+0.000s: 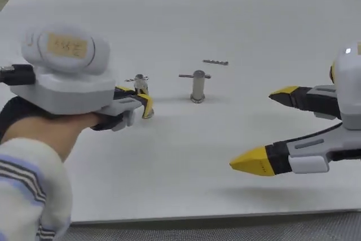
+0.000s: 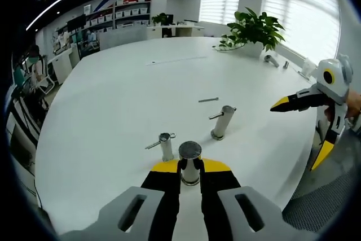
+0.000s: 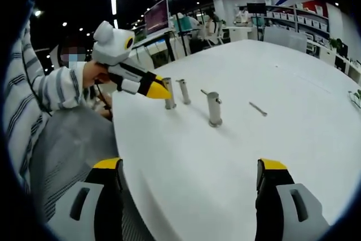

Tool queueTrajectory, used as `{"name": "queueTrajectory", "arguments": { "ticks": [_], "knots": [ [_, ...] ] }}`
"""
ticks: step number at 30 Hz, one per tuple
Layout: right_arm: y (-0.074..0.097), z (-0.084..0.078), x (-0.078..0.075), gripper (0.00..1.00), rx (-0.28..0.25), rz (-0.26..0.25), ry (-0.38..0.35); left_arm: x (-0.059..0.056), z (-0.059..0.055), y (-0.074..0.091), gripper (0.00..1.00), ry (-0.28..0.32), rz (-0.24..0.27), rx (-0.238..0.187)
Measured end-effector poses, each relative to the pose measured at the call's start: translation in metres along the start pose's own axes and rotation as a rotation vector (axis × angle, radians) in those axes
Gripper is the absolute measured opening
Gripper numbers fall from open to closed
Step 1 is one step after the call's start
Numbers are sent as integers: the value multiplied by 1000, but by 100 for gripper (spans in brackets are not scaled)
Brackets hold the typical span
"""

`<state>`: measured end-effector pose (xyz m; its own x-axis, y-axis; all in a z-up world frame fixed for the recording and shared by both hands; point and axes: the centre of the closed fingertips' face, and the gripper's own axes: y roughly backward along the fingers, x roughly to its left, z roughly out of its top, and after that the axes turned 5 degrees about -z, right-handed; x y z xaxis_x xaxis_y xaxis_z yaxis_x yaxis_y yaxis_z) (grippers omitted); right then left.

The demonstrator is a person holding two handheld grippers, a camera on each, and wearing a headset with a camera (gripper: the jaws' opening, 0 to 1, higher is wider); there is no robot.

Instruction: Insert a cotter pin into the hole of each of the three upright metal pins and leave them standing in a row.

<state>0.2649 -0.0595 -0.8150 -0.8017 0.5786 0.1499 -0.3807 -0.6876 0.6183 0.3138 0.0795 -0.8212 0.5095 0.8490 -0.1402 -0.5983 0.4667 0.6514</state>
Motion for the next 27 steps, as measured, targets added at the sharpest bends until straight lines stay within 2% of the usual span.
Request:
{"name": "queueTrajectory", "arguments": {
  "ticks": [2, 3, 6, 7, 8, 9, 10, 12, 18, 27],
  "knots": [
    [1, 1, -2, 99, -5, -3, -1, -3, -2, -4, 11, -18, 0, 13],
    [1, 1, -2, 99, -5, -4, -1, -5, -6, -8, 11, -46, -7, 30],
    [1, 1, -2, 99, -5, 3, 1, -10, -14, -14, 11, -67, -13, 56],
    [1, 1, -1, 99, -4, 10, 3, -11, -16, -14, 11, -64, -13, 55],
    [1, 0, 0, 99, -2, 14, 7, -11, -11, -13, 11, -63, -11, 25],
    [1, 0, 0, 99, -2, 15, 9, -13, -13, -12, 11, -34, -17, 36],
    [1, -1, 1, 99, -2, 19, 11, -13, -13, -12, 11, -33, -17, 37],
    [1, -1, 3, 99, -3, 27, 9, -15, -13, -12, 11, -50, -8, 36],
    [1, -1, 3, 99, -4, 37, 12, -15, -15, -10, 11, -48, 0, 37],
    [2, 0, 1, 99, -7, 40, 25, -18, -22, -4, 11, -63, -13, 53]
  ]
}}
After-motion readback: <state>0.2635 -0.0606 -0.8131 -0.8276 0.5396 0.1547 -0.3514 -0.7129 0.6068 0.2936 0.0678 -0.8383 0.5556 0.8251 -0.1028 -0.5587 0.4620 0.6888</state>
